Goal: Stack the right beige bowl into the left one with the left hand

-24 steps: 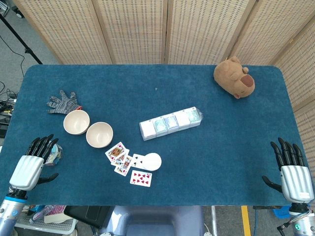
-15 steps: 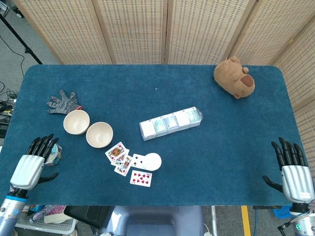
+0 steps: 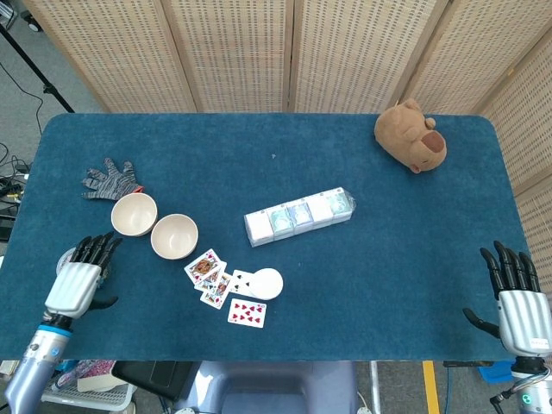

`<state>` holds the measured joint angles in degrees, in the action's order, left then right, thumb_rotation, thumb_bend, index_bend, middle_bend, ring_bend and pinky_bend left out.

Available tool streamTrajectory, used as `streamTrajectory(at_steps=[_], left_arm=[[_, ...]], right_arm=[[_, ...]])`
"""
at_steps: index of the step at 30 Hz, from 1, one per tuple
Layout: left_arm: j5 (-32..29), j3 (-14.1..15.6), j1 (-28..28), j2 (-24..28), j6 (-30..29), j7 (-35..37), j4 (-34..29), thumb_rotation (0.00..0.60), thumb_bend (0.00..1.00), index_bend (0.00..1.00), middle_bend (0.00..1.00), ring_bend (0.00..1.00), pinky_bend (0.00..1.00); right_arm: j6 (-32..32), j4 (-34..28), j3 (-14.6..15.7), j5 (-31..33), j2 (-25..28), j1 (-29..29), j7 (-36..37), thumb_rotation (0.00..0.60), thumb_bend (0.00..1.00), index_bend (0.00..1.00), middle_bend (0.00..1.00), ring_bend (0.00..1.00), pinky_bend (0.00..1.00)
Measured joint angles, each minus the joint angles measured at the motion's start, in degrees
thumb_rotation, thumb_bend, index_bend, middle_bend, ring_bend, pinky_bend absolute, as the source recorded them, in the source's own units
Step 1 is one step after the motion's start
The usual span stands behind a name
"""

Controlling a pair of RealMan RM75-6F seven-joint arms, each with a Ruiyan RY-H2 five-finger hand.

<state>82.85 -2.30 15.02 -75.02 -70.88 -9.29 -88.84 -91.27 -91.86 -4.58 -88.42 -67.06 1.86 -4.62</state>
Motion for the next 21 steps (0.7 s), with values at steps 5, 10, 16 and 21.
streamTrajectory(at_steps=[5, 10, 16, 21], left_arm=[[-4.0, -2.2, 3.1, -4.7, 3.9, -2.8, 2.3, 0.6, 0.21, 0.27, 0.0, 0.0, 0.0], [-6.9, -4.4, 6.2, -9.2, 6.6, -5.0, 5.3, 0.6, 0.29, 0.37, 0.0, 0.0, 0.0], [-9.0, -5.5, 8.6, -13.3, 7.5, -10.1, 8.1, 0.6, 0.3, 0.42, 0.0, 0.0, 0.0], [-10.7, -6.2, 10.3, -16.6, 7.7, -13.0, 10.7, 0.6, 0.34, 0.5, 0.0, 0.0, 0.0]], right_arm=[[0.5, 0.0, -0.4, 0.6, 0.2, 0.2, 0.6, 0.6, 0.0, 0.0, 0.0, 0.0, 0.0], [1.5, -0.3, -0.4, 1.0, -0.1, 0.7, -0.1, 0.6, 0.0, 0.0, 0.0, 0.0, 0.0], [1.7, -0.7, -0.6, 1.4, -0.2, 0.8, -0.5, 0.6, 0.0, 0.0, 0.0, 0.0, 0.0], [1.5, -0.8, -0.7, 1.5, 0.0, 0.7, 0.0, 0.6, 0.0, 0.0, 0.0, 0.0, 0.0]])
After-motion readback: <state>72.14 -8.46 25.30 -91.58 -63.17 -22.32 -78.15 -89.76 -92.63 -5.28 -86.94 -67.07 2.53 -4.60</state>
